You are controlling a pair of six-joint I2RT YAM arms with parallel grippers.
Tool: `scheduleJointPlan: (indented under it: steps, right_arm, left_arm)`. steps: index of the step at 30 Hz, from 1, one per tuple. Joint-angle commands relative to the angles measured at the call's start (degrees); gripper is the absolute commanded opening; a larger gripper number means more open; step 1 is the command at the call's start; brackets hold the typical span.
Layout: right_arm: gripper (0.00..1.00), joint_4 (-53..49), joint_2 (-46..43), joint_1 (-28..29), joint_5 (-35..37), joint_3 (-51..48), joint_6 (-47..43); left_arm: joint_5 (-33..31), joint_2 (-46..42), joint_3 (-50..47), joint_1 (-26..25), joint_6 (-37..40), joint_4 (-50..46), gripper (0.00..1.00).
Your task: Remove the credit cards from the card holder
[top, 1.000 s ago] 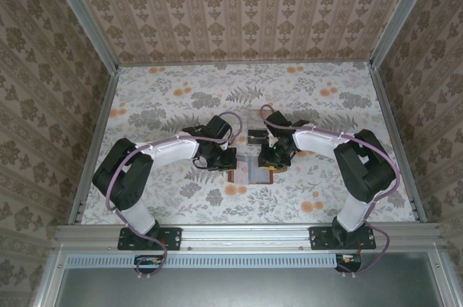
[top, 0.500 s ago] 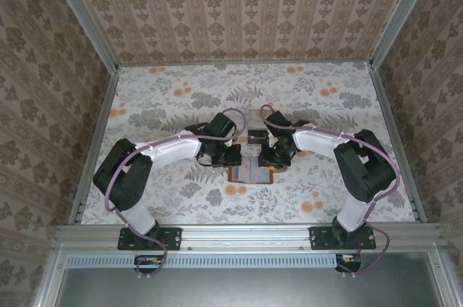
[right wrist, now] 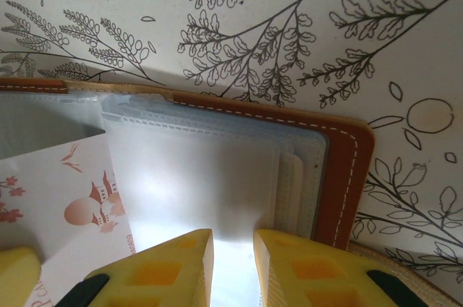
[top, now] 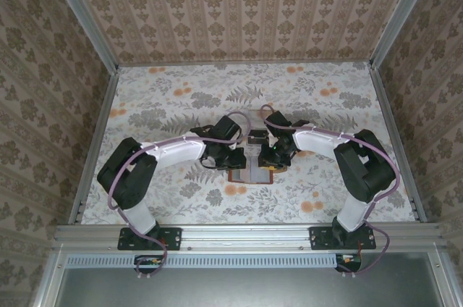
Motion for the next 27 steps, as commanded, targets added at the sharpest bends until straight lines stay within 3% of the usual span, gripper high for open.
scheduleJointPlan:
  steps: [1, 12, 27]
  right_arm:
    - [0.25, -3.9, 0.8, 0.0, 4.0, 0.1, -0.5]
    - [0.25, -4.7, 0.5, 0.0, 4.2, 0.7, -0.7]
    - [0.25, -7.3, -4.1, -0.4, 4.8, 2.6, -1.6]
  left_arm:
    - [0.0, -0.1, 0.7, -0.8, -1.2, -0.3, 0.12]
    - [-1.7, -0.3, 1.6, -1.1, -1.0, -2.4, 0.05]
    - [-6.1, -3.1, 4.1, -0.9, 1.3, -8.4, 0.02]
